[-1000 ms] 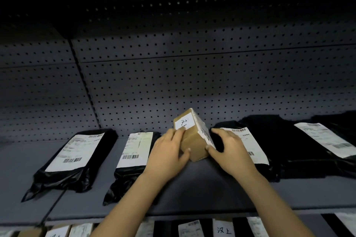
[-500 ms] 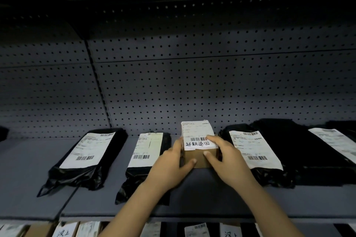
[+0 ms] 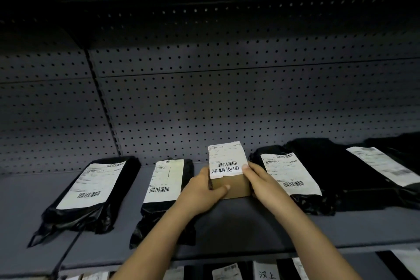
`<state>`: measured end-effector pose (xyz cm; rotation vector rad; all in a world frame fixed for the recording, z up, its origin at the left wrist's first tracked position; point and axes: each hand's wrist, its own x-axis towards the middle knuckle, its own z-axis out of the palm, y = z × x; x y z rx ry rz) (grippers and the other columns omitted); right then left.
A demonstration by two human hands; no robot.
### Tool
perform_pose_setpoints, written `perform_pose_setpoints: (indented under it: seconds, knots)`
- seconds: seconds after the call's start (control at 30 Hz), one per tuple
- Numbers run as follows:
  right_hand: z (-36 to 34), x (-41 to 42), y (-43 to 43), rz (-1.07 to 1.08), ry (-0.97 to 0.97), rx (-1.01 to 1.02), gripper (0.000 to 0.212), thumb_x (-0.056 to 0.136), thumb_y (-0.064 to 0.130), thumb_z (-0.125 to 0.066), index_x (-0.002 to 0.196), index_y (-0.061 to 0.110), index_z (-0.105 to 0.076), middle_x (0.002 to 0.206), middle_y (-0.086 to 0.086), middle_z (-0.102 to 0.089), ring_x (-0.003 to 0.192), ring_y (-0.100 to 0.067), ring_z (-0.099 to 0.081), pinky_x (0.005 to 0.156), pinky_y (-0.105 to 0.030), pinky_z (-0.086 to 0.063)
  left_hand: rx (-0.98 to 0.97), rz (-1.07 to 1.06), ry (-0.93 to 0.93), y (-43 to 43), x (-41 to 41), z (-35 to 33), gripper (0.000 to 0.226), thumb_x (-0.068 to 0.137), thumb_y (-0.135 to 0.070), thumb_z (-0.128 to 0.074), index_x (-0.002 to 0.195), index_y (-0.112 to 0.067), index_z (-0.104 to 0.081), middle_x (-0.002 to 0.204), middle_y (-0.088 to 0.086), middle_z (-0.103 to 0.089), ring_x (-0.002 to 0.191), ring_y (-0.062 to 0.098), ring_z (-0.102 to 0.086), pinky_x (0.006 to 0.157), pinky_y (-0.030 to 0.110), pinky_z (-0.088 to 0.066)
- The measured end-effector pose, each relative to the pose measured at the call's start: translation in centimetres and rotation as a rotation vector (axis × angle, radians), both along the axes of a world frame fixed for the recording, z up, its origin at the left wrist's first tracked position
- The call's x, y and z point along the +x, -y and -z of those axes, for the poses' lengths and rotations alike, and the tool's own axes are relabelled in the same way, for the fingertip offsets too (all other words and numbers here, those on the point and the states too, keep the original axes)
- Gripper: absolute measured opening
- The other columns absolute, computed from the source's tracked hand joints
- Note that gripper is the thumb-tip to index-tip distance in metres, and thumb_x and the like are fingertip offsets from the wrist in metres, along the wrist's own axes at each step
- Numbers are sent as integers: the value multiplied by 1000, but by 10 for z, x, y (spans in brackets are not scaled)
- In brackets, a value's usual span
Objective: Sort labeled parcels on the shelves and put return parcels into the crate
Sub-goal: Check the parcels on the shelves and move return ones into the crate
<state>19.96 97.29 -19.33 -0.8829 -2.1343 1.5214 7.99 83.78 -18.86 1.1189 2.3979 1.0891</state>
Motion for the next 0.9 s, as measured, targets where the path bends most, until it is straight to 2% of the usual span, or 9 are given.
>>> perform_pose_setpoints:
  seconds: [0.1, 0.17, 0.3, 0.4, 0.5, 0.6, 0.67, 0.8, 0.9]
  knots:
    - [-5, 1, 2, -9, -144, -128, 27, 92, 58, -49, 118, 50, -53, 120, 20, -61, 108, -4, -59, 102, -38, -47, 124, -6, 7, 3, 7, -2, 56, 85, -32, -71, 134, -30, -42, 119, -17, -62, 92, -9, -57, 74, 3, -42]
    - [-14, 4, 7, -14, -247, -178, 14, 95, 46, -53, 108, 49, -56, 114, 17, -65, 103, -6, -62, 92, -32, -52, 223, -14, -42, 7, 12, -6, 59, 85, -29, -71, 134, -36, -39, 117, -24, -59, 97, -12, -56, 81, 6, -43]
    - [-31, 12, 14, -11, -453, -178, 22, 93, 26, -58, 109, 41, -60, 107, 6, -73, 101, -14, -68, 87, -32, -53, 344, -15, -257, 14, 15, -20, 76, 82, -31, -72, 145, -33, -30, 132, -24, -50, 124, -5, -45, 99, 16, -40]
    - [-46, 18, 18, -19, -635, -221, 30, 94, 12, -54, 119, 28, -59, 101, 3, -75, 96, -12, -70, 81, -26, -52, 373, 13, -420, 23, 17, -38, 84, 81, -31, -74, 149, -32, -25, 138, -19, -44, 126, -6, -40, 93, 1, -30]
    - [-57, 23, 23, -22, -795, -216, 32, 94, 5, -53, 120, 23, -60, 106, -2, -74, 98, -15, -70, 81, -26, -54, 343, -28, -726, 31, 19, -58, 81, 80, -29, -74, 148, -26, -30, 139, -10, -44, 125, 6, -42, 98, 15, -28]
    - [-62, 28, 25, -21, -913, -157, 38, 84, 21, -70, 120, 25, -60, 114, 1, -71, 110, -17, -66, 90, -27, -53, 373, -140, -946, 37, 21, -74, 70, 79, -23, -74, 141, -18, -44, 130, 0, -51, 117, 18, -46, 99, 23, -26]
    - [-65, 32, 25, -31, -957, -109, 58, 69, 41, -81, 121, 28, -61, 121, 5, -68, 119, -18, -61, 97, -29, -51, 402, -185, -1043, 41, 23, -82, 62, 81, -22, -74, 137, -14, -50, 126, 4, -53, 114, 22, -48, 98, 28, -29]
    - [-73, 41, 25, -30, -1029, -75, 57, 68, 37, -76, 122, 28, -60, 123, 1, -67, 123, -24, -58, 99, -31, -50, 453, -222, -1166, 46, 30, -95, 51, 83, -20, -72, 131, -10, -56, 119, 7, -57, 108, 23, -50, 96, 32, -32]
    - [-77, 46, 25, -51, -1036, -68, 66, 62, 50, -84, 121, 30, -62, 127, -4, -65, 124, -24, -57, 99, -30, -50, 452, -231, -1200, 47, 34, -99, 49, 84, -20, -72, 129, -10, -57, 117, 8, -58, 105, 24, -50, 97, 34, -33]
